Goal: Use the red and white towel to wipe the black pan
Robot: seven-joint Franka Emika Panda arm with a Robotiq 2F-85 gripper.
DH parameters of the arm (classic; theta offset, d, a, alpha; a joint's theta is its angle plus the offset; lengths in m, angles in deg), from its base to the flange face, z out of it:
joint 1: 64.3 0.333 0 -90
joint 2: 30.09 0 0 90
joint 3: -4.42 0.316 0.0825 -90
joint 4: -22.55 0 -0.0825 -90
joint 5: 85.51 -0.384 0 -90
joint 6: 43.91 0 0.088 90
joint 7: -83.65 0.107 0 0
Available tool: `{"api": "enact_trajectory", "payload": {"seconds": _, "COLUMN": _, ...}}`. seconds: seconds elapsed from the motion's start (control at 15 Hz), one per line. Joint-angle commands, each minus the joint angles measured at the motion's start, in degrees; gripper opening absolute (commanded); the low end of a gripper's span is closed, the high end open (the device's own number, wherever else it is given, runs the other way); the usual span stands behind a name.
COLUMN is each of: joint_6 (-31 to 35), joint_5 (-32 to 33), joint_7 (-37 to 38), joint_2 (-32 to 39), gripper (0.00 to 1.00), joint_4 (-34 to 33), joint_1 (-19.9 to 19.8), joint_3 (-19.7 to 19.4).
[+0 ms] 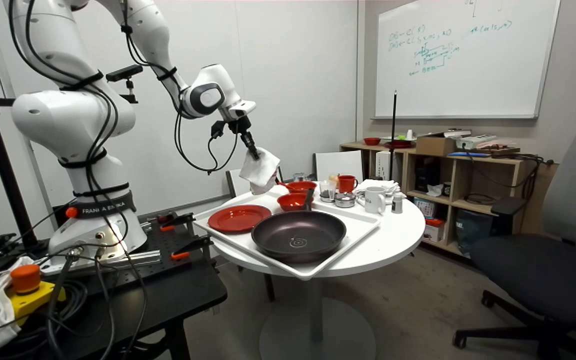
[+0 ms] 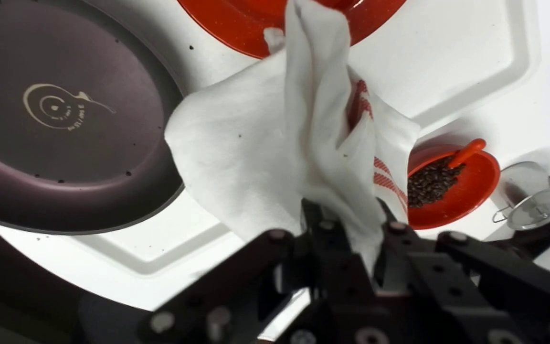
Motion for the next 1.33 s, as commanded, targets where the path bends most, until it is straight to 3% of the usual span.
{"api": "enact_trajectory", "payload": {"seconds": 0.0, "joint_6": -8.84, "joint_5": 6.70, "joint_7": 12.23, "joint_2": -3.69, "gripper": 0.03, "joint_4": -5.30, "joint_1": -11.55, "joint_3": 12.37}}
{"api": "enact_trajectory", "payload": {"seconds": 0.33, "joint_6": -17.42, "joint_5": 10.01, "joint_7": 20.49, "joint_2": -3.62, "gripper": 0.03, "joint_4": -13.54, "joint_1": -29.81, "joint_3": 32.93}}
{"api": "enact_trajectory", "payload": {"seconds": 0.67, "joint_6": -23.22, "joint_5": 0.31, "joint_7": 15.66, "joint_2": -8.06, "gripper": 0.03, "joint_4": -21.77, "joint_1": -48.35, "joint_3": 53.65}}
{"api": "enact_trajectory", "payload": {"seconds": 0.87, "joint_6": -25.26, "joint_5": -8.03, "joint_7": 8.86, "joint_2": -9.21, "gripper": 0.03, "joint_4": -25.14, "joint_1": -58.03, "joint_3": 63.29}}
{"api": "enact_trajectory", "payload": {"seconds": 0.93, "joint_6": -23.63, "joint_5": -9.82, "joint_7": 8.88, "joint_2": -9.62, "gripper": 0.13, "joint_4": -22.04, "joint_1": -46.42, "joint_3": 52.46}}
{"api": "enact_trajectory", "payload": {"seconds": 1.07, "joint_6": -24.35, "joint_5": -12.06, "joint_7": 6.74, "joint_2": -10.88, "gripper": 0.13, "joint_4": -23.42, "joint_1": -50.18, "joint_3": 55.94}}
{"api": "enact_trajectory", "payload": {"seconds": 1.27, "joint_6": -24.57, "joint_5": -12.36, "joint_7": 6.22, "joint_2": -11.25, "gripper": 0.13, "joint_4": -23.75, "joint_1": -50.98, "joint_3": 56.52}}
